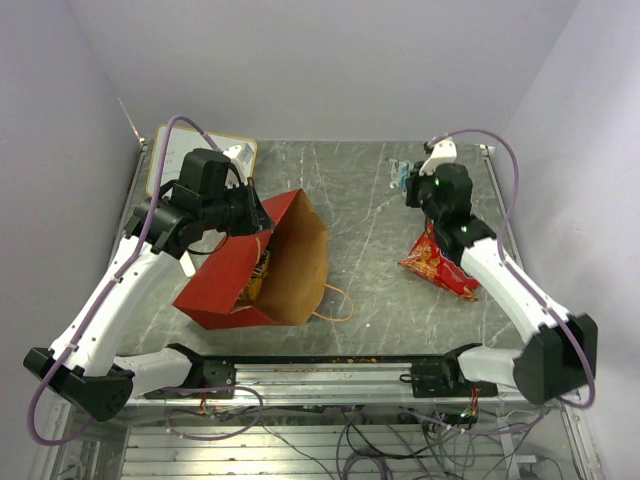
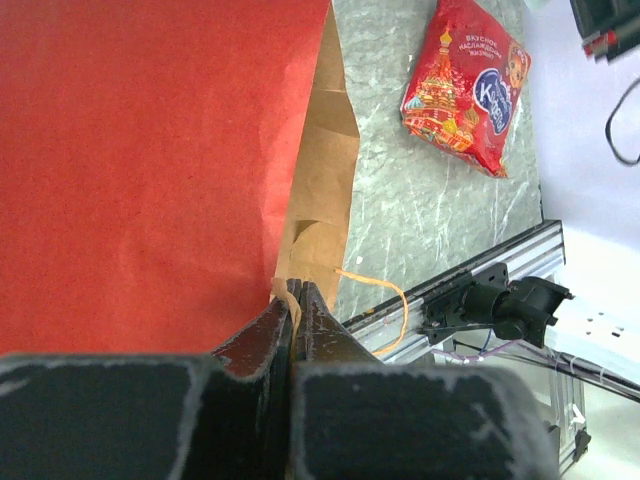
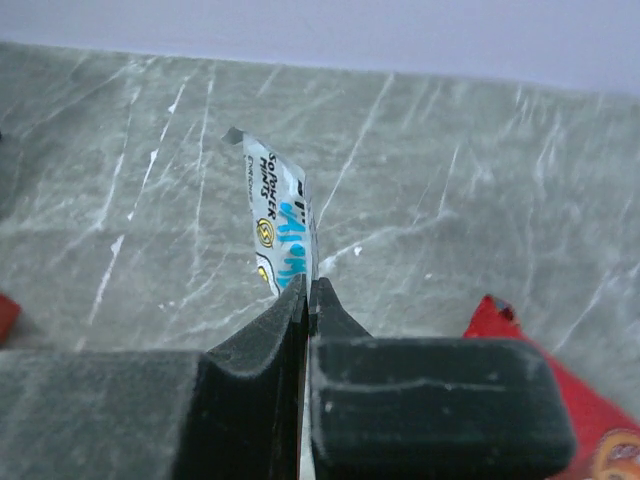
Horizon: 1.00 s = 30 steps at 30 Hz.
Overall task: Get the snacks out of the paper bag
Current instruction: Place the snack at the center of the board.
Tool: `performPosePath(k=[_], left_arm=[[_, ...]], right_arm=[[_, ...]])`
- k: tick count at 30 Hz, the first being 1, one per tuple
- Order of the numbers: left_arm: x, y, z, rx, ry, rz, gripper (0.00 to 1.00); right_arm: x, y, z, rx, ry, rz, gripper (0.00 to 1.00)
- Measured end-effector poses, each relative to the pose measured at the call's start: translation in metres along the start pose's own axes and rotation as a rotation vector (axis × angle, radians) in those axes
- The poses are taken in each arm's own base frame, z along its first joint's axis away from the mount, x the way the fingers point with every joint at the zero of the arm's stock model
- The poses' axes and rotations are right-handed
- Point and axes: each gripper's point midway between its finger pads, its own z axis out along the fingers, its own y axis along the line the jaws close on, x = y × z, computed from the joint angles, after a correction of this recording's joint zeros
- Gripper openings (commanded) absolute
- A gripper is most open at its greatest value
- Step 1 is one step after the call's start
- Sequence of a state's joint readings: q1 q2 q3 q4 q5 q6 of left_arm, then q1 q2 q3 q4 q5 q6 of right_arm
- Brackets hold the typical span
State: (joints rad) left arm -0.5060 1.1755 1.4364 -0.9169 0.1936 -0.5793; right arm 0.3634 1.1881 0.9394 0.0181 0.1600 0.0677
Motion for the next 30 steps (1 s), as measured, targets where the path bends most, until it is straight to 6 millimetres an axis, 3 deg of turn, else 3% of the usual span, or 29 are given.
performPosePath(k=[4, 13, 19, 25, 30], left_arm=[[0.000, 0.000, 0.000, 0.000, 0.001, 0.000, 0.07], [-0.003, -0.002, -0.002, 0.005, -0.007, 0.002, 0.07], [-0.009, -0.008, -0.008, 0.019, -0.027, 0.007, 0.07], [-0.010, -0.011, -0.009, 0.037, -0.024, 0.020, 0.07], [-0.009, -0.016, -0.009, 0.068, -0.019, 0.034, 0.07]], right_arm=[[0.013, -0.020, 0.036, 0.070, 0.102, 0.204, 0.00], [0.091, -0.023, 0.074, 0.043, 0.368, 0.589, 0.00], [0.123, -0.018, 0.097, 0.060, 0.487, 0.692, 0.00], [0.155, -0.028, 0.115, 0.118, 0.560, 0.739, 0.00], [0.177, -0.045, 0.111, 0.174, 0.608, 0.775, 0.20]])
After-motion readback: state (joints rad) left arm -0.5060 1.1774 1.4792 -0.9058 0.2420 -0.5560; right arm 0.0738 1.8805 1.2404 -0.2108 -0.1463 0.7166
